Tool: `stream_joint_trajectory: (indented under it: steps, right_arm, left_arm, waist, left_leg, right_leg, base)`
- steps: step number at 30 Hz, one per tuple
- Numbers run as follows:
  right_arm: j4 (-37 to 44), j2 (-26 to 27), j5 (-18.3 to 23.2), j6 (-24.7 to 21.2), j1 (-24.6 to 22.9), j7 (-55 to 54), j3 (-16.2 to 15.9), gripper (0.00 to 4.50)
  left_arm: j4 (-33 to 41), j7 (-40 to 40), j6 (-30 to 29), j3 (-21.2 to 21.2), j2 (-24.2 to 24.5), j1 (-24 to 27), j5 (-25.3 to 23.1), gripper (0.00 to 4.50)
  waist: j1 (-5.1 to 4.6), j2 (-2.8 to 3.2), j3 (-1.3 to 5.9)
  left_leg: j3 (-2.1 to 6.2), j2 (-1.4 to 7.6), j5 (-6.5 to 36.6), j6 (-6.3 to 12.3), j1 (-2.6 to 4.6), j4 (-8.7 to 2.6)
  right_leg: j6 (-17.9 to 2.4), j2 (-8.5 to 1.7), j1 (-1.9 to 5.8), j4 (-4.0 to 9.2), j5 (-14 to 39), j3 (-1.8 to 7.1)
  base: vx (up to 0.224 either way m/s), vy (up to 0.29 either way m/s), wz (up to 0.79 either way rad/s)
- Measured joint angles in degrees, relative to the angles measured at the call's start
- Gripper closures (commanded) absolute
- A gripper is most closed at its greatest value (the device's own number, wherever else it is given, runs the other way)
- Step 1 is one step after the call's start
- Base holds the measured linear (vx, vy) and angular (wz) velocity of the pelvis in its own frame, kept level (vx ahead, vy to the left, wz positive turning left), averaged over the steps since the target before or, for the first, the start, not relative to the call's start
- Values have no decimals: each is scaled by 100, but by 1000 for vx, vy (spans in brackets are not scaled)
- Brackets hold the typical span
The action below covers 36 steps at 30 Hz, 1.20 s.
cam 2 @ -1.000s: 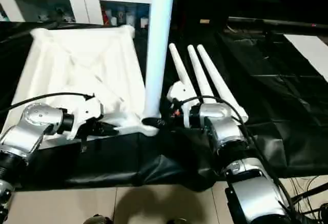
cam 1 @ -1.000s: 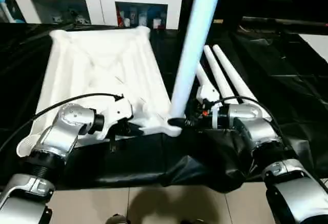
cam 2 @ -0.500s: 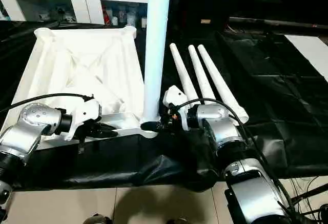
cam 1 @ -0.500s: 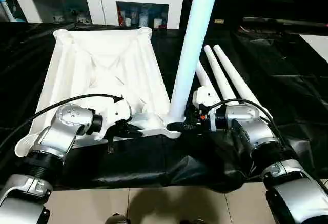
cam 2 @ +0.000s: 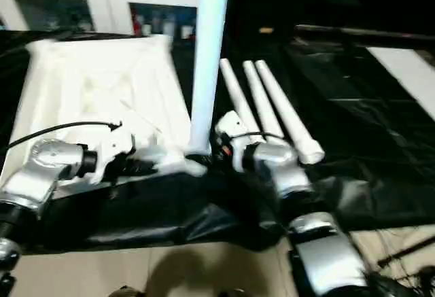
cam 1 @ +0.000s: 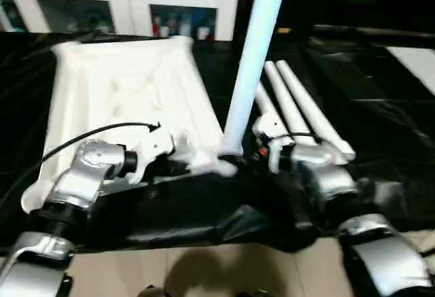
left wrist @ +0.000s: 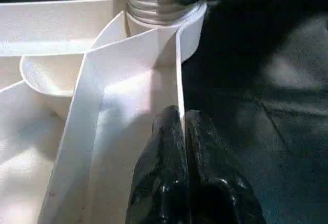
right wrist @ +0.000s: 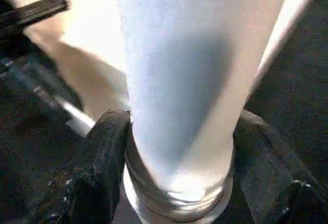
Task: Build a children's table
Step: Rotate leg to tighten
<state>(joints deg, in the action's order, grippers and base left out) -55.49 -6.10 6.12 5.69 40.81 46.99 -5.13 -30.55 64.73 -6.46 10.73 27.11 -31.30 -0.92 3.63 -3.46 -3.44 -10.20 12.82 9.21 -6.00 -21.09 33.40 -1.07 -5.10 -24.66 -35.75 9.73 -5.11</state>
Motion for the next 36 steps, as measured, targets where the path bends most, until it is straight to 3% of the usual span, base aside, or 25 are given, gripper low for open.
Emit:
stream_joint_trajectory:
  steps: [5, 12, 15, 16, 20, 22, 32, 36]
  right_arm:
    - [-460, 846, -10, -51, 286, -2180, 337, 187]
    - [-733, 1141, -76, -53, 447, -2857, 433, 187]
    - [-755, 1084, -70, -19, 450, -2624, 489, 187]
    - [-753, 1027, -49, 4, 434, -2429, 524, 131]
    - [-658, 909, 84, 56, 397, -1903, 545, 117]
    - [-582, 730, 89, 56, 391, -1551, 478, 74]
    - [200, -373, -18, 58, 141, 1111, -165, 72]
    - [367, -544, -21, 57, 26, 1727, -332, 72]
  left_arm:
    - [-188, -635, -297, -27, -269, -180, -239, 450]
    - [-187, -810, -471, 24, -344, -232, -414, 450]
    - [-180, -809, -491, 65, -349, -250, -439, 450]
    - [-173, -783, -483, 80, -342, -250, -438, 450]
    - [-152, -672, -431, 90, -295, -250, -432, 450]
    - [-129, -564, -354, 105, -254, -246, -433, 450]
    - [110, 263, 222, 370, 95, -149, -298, 450]
    - [305, 662, 227, 359, 297, -41, -108, 450]
  waist:
    - [-155, -25, -6]
    - [-198, -84, -19]
    - [-200, -87, -17]
    - [-194, -91, -15]
    - [-185, -90, -16]
    - [-158, -84, -20]
    - [136, -92, -18]
    - [173, -92, -18]
  left_leg:
    - [40, -9, 1, -2, 15, -15]
    - [55, -11, 2, -2, 90, -42]
    - [60, -13, 3, 0, 97, -54]
    - [59, -15, 3, 1, 95, -55]
    - [52, -30, 4, 2, 94, -56]
    - [48, -31, 4, 2, 91, -67]
    - [-26, -1, 1, 0, 82, -99]
    - [-32, 8, 1, 2, 52, -99]
  right_leg:
    - [3, 0, 7, 18, 2, -20]
    - [4, 5, 85, 125, 3, -50]
    - [4, 4, 108, 204, 3, -64]
    - [4, 4, 114, 226, 3, -62]
    - [0, 2, 118, 238, 0, -37]
    - [-8, 2, 114, 235, -5, -34]
    - [-14, 4, 92, 71, -4, 17]
    - [-28, 13, 68, 63, 32, 12]
  base:
    - [0, 0, 0]
    - [0, 0, 0]
    - [0, 0, 0]
    - [0, 0, 0]
    - [0, 0, 0]
    - [0, 0, 0]
    - [29, -14, 6]
    - [14, -3, 0]
